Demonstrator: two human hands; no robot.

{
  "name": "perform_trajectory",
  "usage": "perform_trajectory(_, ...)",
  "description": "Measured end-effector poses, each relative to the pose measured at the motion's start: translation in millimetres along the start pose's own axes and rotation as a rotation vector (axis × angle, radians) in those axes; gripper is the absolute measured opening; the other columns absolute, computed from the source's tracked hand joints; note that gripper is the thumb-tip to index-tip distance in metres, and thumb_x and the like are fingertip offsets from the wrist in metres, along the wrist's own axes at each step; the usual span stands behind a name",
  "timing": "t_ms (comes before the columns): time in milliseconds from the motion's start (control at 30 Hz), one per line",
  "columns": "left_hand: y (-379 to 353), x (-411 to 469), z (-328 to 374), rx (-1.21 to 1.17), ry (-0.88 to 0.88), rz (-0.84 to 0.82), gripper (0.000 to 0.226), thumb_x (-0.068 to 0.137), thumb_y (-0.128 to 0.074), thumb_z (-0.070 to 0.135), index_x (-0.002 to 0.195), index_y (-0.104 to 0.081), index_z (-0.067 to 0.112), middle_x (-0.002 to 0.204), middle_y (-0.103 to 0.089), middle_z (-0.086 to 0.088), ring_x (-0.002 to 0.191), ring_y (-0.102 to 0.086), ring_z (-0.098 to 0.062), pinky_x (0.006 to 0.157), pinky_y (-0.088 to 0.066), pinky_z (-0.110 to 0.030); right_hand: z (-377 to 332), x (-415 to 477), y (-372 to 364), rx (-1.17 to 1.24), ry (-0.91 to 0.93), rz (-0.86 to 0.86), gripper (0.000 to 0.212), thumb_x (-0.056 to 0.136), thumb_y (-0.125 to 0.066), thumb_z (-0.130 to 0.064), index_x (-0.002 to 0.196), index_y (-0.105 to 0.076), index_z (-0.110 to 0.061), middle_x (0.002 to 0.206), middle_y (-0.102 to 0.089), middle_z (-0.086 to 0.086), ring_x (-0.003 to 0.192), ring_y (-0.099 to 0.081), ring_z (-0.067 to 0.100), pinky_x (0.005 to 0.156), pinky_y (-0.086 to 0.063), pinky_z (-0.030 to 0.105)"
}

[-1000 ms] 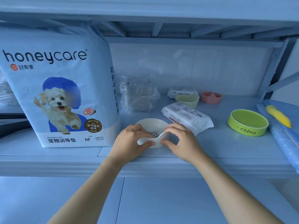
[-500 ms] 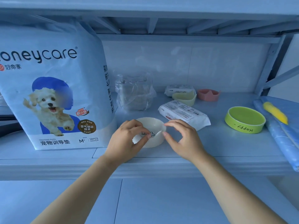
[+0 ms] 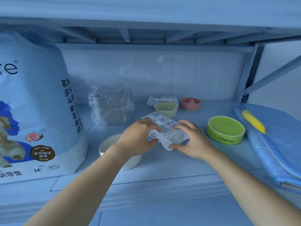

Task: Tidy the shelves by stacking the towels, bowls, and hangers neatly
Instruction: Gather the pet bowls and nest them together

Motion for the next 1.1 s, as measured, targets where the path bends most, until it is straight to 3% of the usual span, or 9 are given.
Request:
perform_trajectory(267,-50.2,34.5,9.7,0.162,-0.006,-0.243,0.075,0.071,-0.071,0.041,0.137,-0.038,0.028,0.134,-0.043,0.004,0.125,-0.042,-0.018,0.097,-0.044,-0.036,22.1,10.7,-14.4,0.157,0.0,-0.156,0.092,0.045,-0.09,-0.043,0.128,-0.051,-0.031,0.133,-0.03,-0.021,0.12,-0.035,-0.009,0.095,-0.023,0.004)
perform_trajectory(433,-57.9,45.6,13.8,0.251,-0.035,-0.257,0.072,0.068,-0.073,0.042,0.13,-0.043,0.023,0.126,-0.048,-0.001,0.116,-0.048,-0.018,0.089,-0.04,-0.025,30.9,11.8,-14.3,0.144,0.038,-0.07,0.065,0.065,-0.084,-0.02,0.123,-0.058,-0.031,0.128,-0.037,-0.021,0.118,-0.049,0.004,0.098,-0.034,0.015)
perform_trajectory(533,-56.5,45.0,14.8,0.229,-0.069,-0.28,0.068,0.072,-0.07,0.039,0.133,-0.042,0.024,0.131,-0.048,0.002,0.121,-0.044,-0.015,0.094,-0.04,-0.027,31.2,14.0,-12.5,0.117,0.045,-0.048,0.058,0.067,-0.08,-0.011,0.119,-0.062,-0.029,0.126,-0.046,-0.014,0.112,-0.055,0.012,0.097,-0.042,0.027)
perform_trajectory(633,-53.7,40.5,18.4,0.201,-0.089,-0.27,0.062,0.076,-0.066,0.035,0.133,-0.042,0.025,0.133,-0.047,0.005,0.122,-0.042,-0.013,0.093,-0.038,-0.024,28.0,13.3,-8.5,0.1,0.057,-0.013,0.049,0.071,-0.076,-0.009,0.115,-0.065,-0.028,0.121,-0.053,-0.008,0.103,-0.059,0.016,0.09,-0.047,0.03)
perform_trajectory(733,-51.3,35.2,21.3,0.169,-0.092,-0.264,0.061,0.077,-0.063,0.031,0.133,-0.04,0.026,0.134,-0.045,0.006,0.122,-0.041,-0.012,0.092,-0.038,-0.023,20.7,8.0,-1.4,0.066,0.09,0.043,0.038,0.076,-0.069,-0.006,0.107,-0.068,-0.028,0.11,-0.056,-0.008,0.093,-0.06,0.015,0.079,-0.045,0.021)
perform_trajectory(867,-43.3,25.2,23.2,0.119,-0.057,-0.252,0.081,0.07,-0.071,0.033,0.14,-0.031,0.033,0.141,-0.036,0.007,0.125,-0.043,-0.015,0.096,-0.044,-0.03,8.8,0.7,13.6,0.073,0.082,0.105,0.031,0.078,-0.07,-0.013,0.106,-0.069,-0.025,0.109,-0.061,-0.009,0.086,-0.057,0.006,0.072,-0.038,0.009)
perform_trajectory(933,-35.1,20.8,25.4,0.128,-0.032,-0.208,0.086,0.068,-0.073,0.032,0.14,-0.028,0.038,0.141,-0.035,0.01,0.119,-0.048,-0.016,0.088,-0.049,-0.034,0.9,-2.3,22.9,0.083,0.084,0.136,0.028,0.08,-0.069,-0.015,0.106,-0.069,-0.025,0.109,-0.062,-0.011,0.071,-0.051,-0.002,0.066,-0.033,0.003)
perform_trajectory(1033,-16.0,15.7,32.5,0.152,-0.051,-0.05,0.067,0.074,-0.064,0.025,0.134,-0.037,0.038,0.129,-0.046,0.011,0.107,-0.054,-0.019,0.077,-0.051,-0.034,-11.0,-9.1,35.7,0.069,0.075,0.164,0.026,0.082,-0.068,-0.017,0.107,-0.068,-0.025,0.107,-0.062,-0.012,0.061,-0.049,-0.002,0.064,-0.036,0.008)
perform_trajectory(1100,-4.2,11.2,35.1,0.066,-0.058,0.024,0.06,0.074,-0.064,0.027,0.13,-0.043,0.037,0.124,-0.053,0.011,0.101,-0.057,-0.018,0.077,-0.049,-0.032,-17.5,-15.1,49.7,0.059,0.062,0.239,0.026,0.08,-0.07,-0.019,0.105,-0.068,-0.023,0.102,-0.065,-0.009,0.065,-0.055,0.005,0.066,-0.046,0.022)
Point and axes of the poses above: each hand's wrist, its own x-axis towards the middle knuckle, its own y-axis out of the back of the hand, z = x × y, the point moved 8 cm from there along x, towards the middle knuckle
